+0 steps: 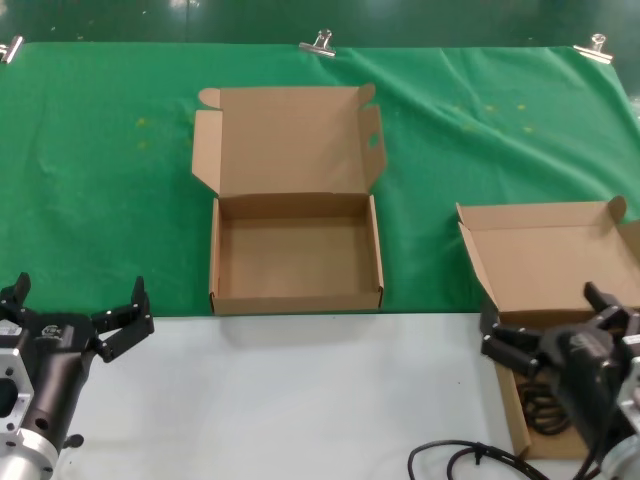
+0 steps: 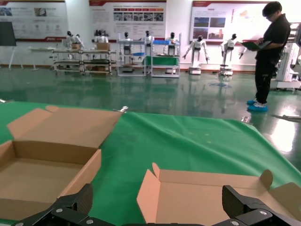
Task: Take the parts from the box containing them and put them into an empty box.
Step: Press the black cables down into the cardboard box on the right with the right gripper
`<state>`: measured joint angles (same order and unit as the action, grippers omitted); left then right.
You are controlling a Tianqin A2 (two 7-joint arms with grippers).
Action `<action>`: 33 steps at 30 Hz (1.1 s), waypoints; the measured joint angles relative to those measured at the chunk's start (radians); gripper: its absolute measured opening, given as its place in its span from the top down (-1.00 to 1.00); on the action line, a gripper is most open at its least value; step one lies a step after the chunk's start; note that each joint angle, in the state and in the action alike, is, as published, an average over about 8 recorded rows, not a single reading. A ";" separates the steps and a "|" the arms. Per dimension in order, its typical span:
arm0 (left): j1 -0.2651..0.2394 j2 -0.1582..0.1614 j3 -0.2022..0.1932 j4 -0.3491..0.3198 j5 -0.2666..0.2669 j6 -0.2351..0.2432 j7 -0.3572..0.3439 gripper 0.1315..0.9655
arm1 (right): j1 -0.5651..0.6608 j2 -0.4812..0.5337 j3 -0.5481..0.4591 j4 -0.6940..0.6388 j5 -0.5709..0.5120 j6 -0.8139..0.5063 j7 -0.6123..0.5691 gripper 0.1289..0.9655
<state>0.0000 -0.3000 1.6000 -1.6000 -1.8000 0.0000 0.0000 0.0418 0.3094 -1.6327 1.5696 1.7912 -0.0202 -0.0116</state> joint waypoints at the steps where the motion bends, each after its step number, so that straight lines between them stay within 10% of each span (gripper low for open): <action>1: 0.000 0.000 0.000 0.000 0.000 0.000 0.000 -1.00 | 0.001 0.007 -0.009 0.001 0.004 0.004 0.002 -1.00; 19: 0.000 0.000 0.000 0.000 0.000 0.000 0.000 -1.00 | 0.092 0.452 -0.440 0.155 0.384 0.205 -0.063 -1.00; 28: 0.000 0.000 0.000 0.000 0.000 0.000 0.000 -1.00 | 0.337 0.752 -0.785 0.199 0.703 0.190 -0.296 -1.00; 33: 0.000 0.000 0.000 0.000 0.000 0.000 0.000 -1.00 | 0.538 0.879 -0.972 0.182 0.690 0.068 -0.294 -1.00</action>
<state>0.0000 -0.3000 1.6001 -1.6000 -1.7996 0.0000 -0.0003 0.5802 1.1887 -2.6043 1.7515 2.4811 0.0482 -0.3058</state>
